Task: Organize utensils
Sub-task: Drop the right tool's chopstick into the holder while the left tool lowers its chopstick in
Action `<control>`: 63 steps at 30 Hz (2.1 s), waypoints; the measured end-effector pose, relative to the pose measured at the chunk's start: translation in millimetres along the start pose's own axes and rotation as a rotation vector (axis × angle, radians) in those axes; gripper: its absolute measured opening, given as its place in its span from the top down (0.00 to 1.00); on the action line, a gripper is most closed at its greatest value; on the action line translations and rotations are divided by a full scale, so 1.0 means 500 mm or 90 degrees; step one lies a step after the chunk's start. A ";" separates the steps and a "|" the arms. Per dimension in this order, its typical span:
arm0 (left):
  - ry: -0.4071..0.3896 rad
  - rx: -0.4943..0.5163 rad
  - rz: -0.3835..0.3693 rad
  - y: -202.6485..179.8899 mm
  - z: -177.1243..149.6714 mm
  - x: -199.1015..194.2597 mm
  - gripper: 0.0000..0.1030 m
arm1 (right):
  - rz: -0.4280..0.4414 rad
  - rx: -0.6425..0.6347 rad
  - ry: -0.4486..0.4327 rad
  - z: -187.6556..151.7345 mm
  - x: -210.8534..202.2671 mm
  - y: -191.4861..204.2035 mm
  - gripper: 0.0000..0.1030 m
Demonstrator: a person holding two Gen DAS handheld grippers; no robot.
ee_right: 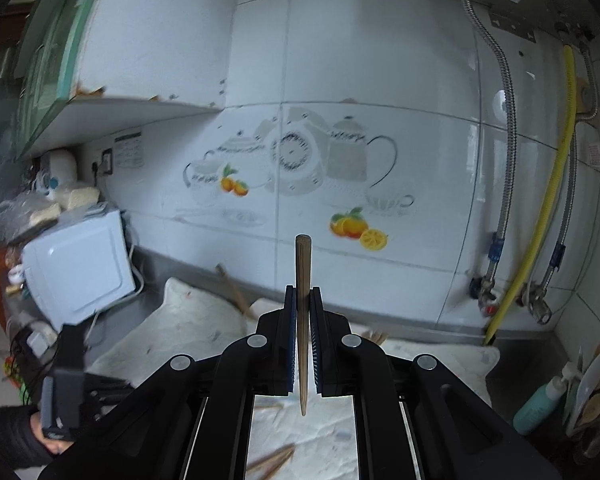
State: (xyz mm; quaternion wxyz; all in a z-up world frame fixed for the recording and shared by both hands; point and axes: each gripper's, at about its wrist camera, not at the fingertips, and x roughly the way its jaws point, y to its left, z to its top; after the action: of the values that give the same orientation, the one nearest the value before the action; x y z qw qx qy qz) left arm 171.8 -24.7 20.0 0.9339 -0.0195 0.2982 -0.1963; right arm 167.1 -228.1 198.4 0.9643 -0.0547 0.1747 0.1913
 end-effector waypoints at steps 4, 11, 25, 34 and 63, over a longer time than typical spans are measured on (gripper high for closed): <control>-0.012 0.015 0.007 -0.003 0.036 -0.004 0.95 | -0.018 0.010 -0.017 0.047 0.041 -0.026 0.94; -0.036 0.027 0.000 -0.003 0.098 -0.012 0.95 | -0.065 0.039 -0.027 0.074 0.132 -0.062 0.94; -0.122 0.062 0.002 -0.027 0.226 -0.050 0.95 | -0.089 0.040 0.065 -0.016 0.270 -0.088 0.60; -0.218 0.070 0.032 -0.038 0.336 -0.097 0.95 | -0.064 0.030 0.033 -0.039 0.170 -0.080 0.60; -0.150 0.032 0.055 0.014 0.311 0.032 0.68 | -0.016 0.083 0.166 -0.344 0.023 0.032 0.67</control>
State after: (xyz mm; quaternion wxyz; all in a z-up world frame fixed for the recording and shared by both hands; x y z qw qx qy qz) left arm 274.0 -36.7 137.9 0.9703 -0.0063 0.1821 -0.1593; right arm 116.5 -239.2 33.0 0.9372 -0.0188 0.3100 0.1585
